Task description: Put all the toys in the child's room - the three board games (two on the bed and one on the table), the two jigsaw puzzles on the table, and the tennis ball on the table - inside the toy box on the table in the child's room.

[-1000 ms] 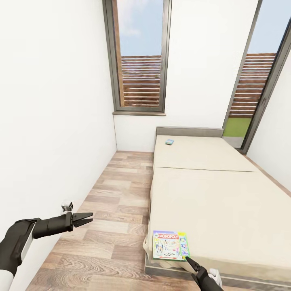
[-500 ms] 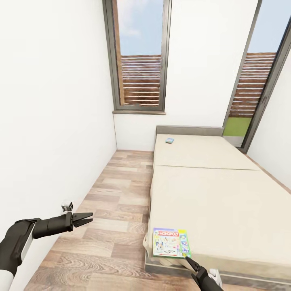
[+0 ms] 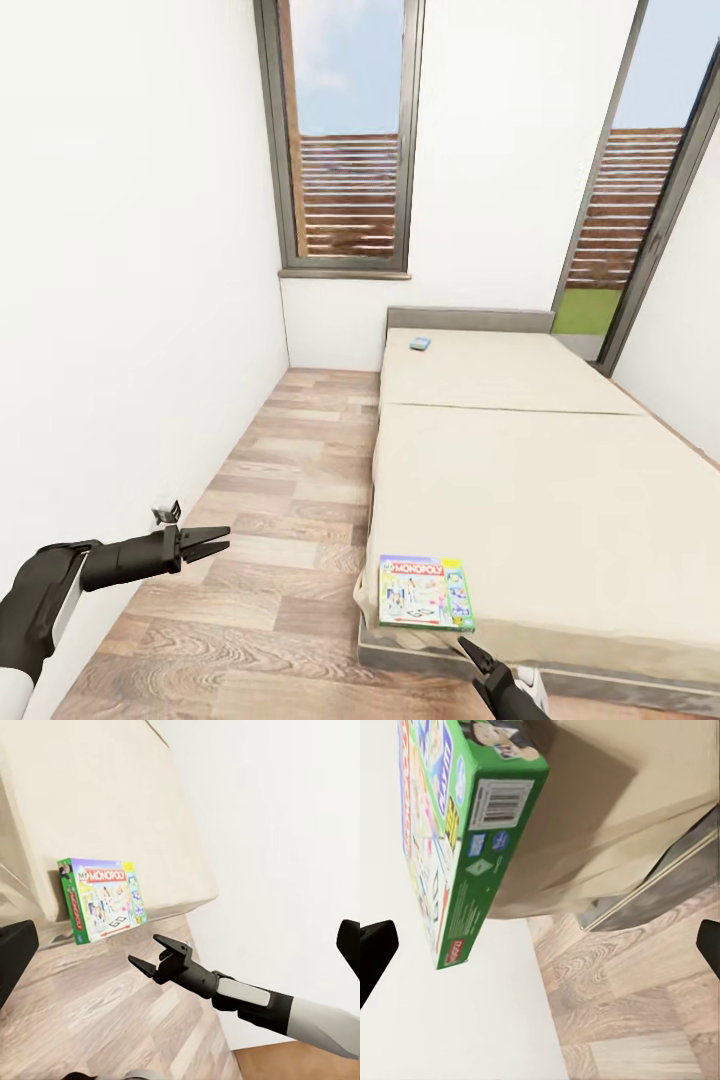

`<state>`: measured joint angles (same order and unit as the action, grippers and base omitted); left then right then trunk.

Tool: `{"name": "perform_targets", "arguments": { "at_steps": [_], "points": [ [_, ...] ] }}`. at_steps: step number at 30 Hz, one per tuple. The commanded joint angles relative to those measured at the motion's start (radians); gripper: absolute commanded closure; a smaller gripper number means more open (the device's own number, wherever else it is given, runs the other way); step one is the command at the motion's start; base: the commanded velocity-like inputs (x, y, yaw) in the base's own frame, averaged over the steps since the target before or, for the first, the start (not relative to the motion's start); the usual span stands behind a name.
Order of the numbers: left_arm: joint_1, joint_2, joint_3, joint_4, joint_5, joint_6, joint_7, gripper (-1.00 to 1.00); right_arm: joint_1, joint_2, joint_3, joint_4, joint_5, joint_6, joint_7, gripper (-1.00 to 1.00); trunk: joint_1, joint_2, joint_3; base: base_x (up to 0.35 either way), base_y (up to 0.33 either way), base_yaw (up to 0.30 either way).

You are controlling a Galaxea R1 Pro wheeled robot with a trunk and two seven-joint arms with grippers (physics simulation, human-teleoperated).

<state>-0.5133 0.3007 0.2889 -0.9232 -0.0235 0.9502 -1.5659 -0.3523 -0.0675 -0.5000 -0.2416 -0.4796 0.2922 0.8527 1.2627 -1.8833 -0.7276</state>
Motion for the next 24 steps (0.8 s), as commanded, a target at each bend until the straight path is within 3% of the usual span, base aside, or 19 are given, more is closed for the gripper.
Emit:
{"name": "perform_targets", "arguments": {
  "at_steps": [1,14,24],
  "points": [
    [-0.001,0.0,0.001,0.0,-0.003,0.01,-0.005,-1.0,-0.001,0.0,-0.001,0.0,-0.008,0.009,0.002,-1.0,0.004,-0.008,-0.004,0.0,0.0,0.0],
    [0.0,-0.003,0.0,0.002,-0.002,0.005,-0.005,-1.0,-0.001,0.0,0.0,0.001,-0.007,0.006,0.0,-1.0,0.004,-0.008,-0.004,0.0,0.0,0.0],
    [0.0,-0.003,0.001,0.006,-0.003,0.002,-0.005,-1.0,-0.001,0.0,0.001,0.001,-0.005,0.004,0.0,-1.0,0.004,-0.008,-0.004,0.089,0.0,0.0]
  ]
}}
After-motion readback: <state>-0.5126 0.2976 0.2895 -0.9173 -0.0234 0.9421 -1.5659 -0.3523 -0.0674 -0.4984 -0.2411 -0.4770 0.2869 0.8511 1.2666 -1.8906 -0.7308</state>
